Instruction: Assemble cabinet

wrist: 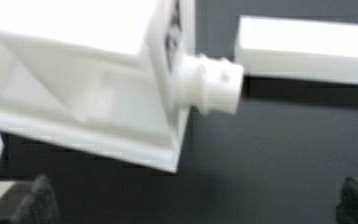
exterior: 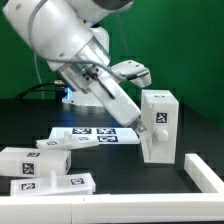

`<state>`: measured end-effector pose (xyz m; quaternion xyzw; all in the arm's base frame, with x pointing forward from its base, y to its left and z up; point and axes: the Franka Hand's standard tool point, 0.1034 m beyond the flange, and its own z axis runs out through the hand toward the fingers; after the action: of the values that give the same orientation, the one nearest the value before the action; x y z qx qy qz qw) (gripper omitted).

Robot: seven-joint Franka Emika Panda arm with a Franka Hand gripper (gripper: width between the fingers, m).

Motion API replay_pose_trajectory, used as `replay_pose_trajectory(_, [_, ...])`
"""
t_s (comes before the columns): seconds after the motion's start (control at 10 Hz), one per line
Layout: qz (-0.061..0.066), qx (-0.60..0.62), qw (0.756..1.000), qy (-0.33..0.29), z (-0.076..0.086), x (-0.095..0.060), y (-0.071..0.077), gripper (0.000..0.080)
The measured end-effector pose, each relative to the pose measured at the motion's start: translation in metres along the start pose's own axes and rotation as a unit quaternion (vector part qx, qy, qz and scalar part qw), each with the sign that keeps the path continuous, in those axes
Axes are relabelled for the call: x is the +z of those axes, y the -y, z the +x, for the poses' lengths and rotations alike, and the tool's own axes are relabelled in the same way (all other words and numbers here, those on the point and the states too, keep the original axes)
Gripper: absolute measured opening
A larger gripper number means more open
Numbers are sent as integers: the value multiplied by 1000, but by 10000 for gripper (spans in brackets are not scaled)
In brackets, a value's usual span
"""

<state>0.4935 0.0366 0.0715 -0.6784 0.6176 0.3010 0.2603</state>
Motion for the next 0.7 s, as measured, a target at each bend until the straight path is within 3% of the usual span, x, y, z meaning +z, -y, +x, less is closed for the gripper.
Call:
replay_pose_trajectory(0.2, [-12,4,998,55,7,0,-9,796])
replay_pose_trajectory(0.3, [-2,28,996,87,11,3,-11,796])
replay_pose_trajectory(0.4, [-4,42,993,106,11,11,-16,796])
replay_pose_trajectory(0.5, [-19,46,990,129,6,22,-21,796])
replay_pose_trajectory(0.7, [-39,53,989,136,-17,37,-11,796])
